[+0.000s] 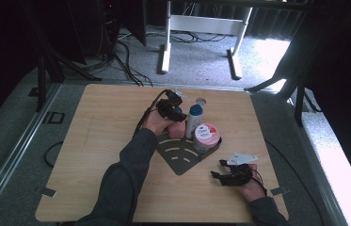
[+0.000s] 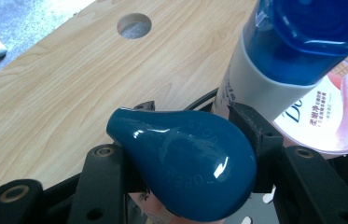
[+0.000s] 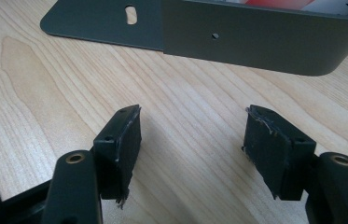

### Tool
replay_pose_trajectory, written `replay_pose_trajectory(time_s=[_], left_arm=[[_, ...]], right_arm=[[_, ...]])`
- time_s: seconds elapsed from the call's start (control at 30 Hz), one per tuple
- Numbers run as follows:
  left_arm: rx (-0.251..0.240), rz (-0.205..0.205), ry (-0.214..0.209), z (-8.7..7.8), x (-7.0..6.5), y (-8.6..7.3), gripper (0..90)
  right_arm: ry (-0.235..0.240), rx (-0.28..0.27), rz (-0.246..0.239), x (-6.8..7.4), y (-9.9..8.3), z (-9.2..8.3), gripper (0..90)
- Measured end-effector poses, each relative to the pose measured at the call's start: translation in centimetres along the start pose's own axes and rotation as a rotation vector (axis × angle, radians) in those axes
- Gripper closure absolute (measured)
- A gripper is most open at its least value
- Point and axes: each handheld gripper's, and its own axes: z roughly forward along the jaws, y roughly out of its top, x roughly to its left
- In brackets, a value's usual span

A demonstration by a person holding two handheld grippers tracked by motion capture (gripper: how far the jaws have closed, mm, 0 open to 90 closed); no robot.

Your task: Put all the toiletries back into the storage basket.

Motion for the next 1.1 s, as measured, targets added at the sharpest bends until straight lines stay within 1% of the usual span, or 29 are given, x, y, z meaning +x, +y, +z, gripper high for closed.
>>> replay_pose_trajectory(time_s=[0.17,0.27,0.53,0.83,0.87,0.9,0.93,0.97,1.03,1.1], left_arm=[[-0.002,0.002,-0.002,0.3,0.1,0.0,53.2],[-0.009,-0.008,-0.007,0.4,0.2,0.0,53.2],[-0.022,-0.01,-0.01,0.5,0.3,-0.1,53.1],[-0.01,-0.009,-0.005,0.6,0.3,-0.2,50.9],[-0.003,-0.007,0.006,0.7,0.2,-0.3,49.8],[-0.003,-0.007,0.006,0.7,0.2,-0.3,45.5],[-0.015,-0.001,0.021,0.5,0.2,-0.5,41.9],[-0.024,-0.006,0.026,0.3,0.3,-0.6,39.4],[-0.033,-0.008,0.02,0.2,0.3,-0.7,35.4],[-0.036,-0.003,0.03,-0.4,0.4,-1.0,32.5]], right_arm=[[0.001,0.0,0.0,0.0,0.0,0.0,36.1],[0.0,0.0,0.0,0.0,0.0,0.0,36.1],[-0.001,0.0,-0.001,0.0,0.0,0.0,36.1],[-0.001,0.0,-0.001,0.0,0.0,0.0,36.0],[0.0,0.001,-0.001,0.0,0.0,0.0,36.0],[0.0,0.001,-0.001,0.0,0.0,0.0,36.0],[0.0,0.001,-0.002,0.0,0.0,0.0,35.9],[-0.001,0.0,-0.002,0.0,0.0,0.0,35.8],[-0.001,0.0,-0.002,0.0,0.0,0.0,35.8],[-0.001,0.0,-0.002,0.0,0.0,0.0,35.7]])
